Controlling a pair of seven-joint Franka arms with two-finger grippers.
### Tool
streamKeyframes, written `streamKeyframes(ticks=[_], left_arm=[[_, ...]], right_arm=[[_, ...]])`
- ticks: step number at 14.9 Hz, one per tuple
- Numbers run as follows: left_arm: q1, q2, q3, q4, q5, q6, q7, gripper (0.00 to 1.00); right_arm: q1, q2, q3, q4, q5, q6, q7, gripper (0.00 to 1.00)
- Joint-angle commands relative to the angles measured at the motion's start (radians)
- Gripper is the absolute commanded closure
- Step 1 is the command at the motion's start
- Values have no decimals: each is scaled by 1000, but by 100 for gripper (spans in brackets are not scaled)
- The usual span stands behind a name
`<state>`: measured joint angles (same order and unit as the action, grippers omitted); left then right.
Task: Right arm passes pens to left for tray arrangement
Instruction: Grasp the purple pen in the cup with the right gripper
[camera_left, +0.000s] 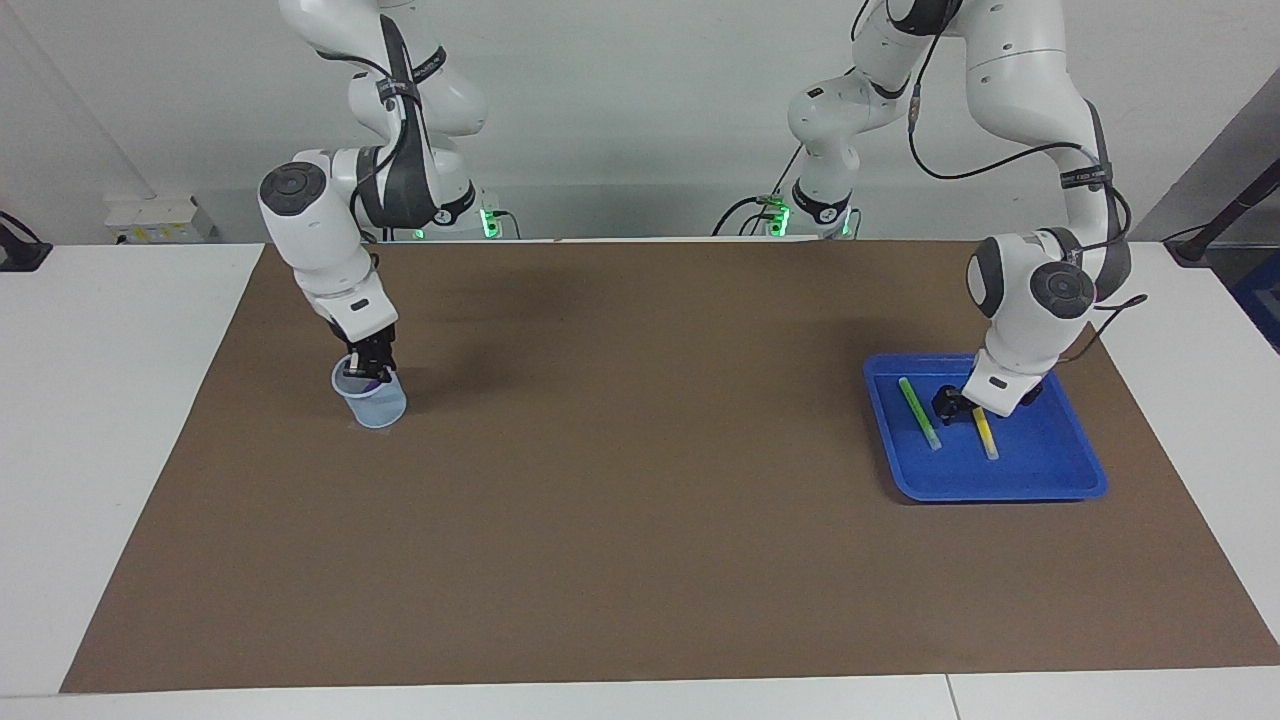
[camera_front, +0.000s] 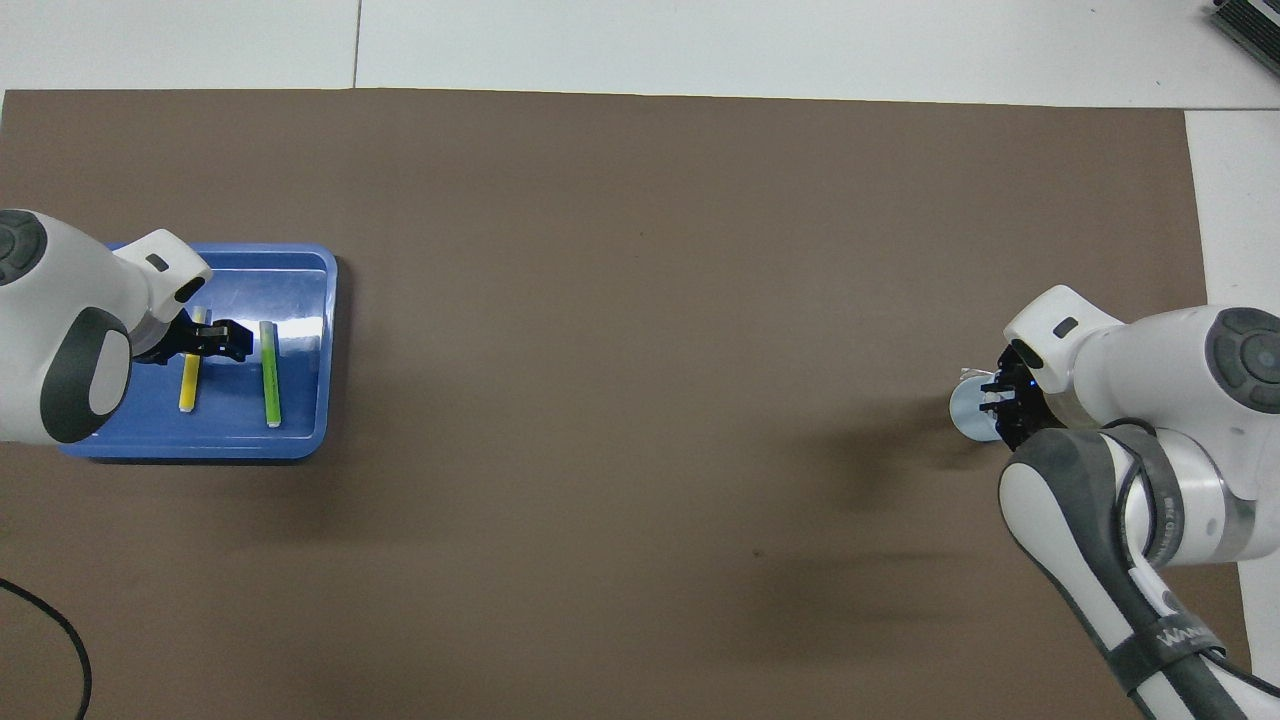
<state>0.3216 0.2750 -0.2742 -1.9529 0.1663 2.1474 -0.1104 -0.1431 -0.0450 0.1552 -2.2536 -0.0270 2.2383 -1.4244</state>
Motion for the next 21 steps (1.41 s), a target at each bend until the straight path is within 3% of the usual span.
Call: streamKeyframes(ticks=[1, 7, 12, 16, 21], left_arm=[[-3, -33, 1, 60, -132, -105, -11, 0], [-4, -88, -17, 114, -273, -216, -40, 0], [-13, -135, -97, 117, -370, -260, -355, 0], [-15, -171, -138, 121, -519, -274, -526, 0], [-26, -232, -163, 118, -645, -270, -742, 0]], right_arm=[[-16, -1, 7, 35, -21, -23, -8, 100], [-18, -12, 6, 149, -11, -150, 126, 100], [-6, -10, 9, 308, -4, -276, 306, 100], [20, -12, 32, 359, 45, -414, 667, 100], [48, -38, 32, 319, 278, -465, 1094, 100]])
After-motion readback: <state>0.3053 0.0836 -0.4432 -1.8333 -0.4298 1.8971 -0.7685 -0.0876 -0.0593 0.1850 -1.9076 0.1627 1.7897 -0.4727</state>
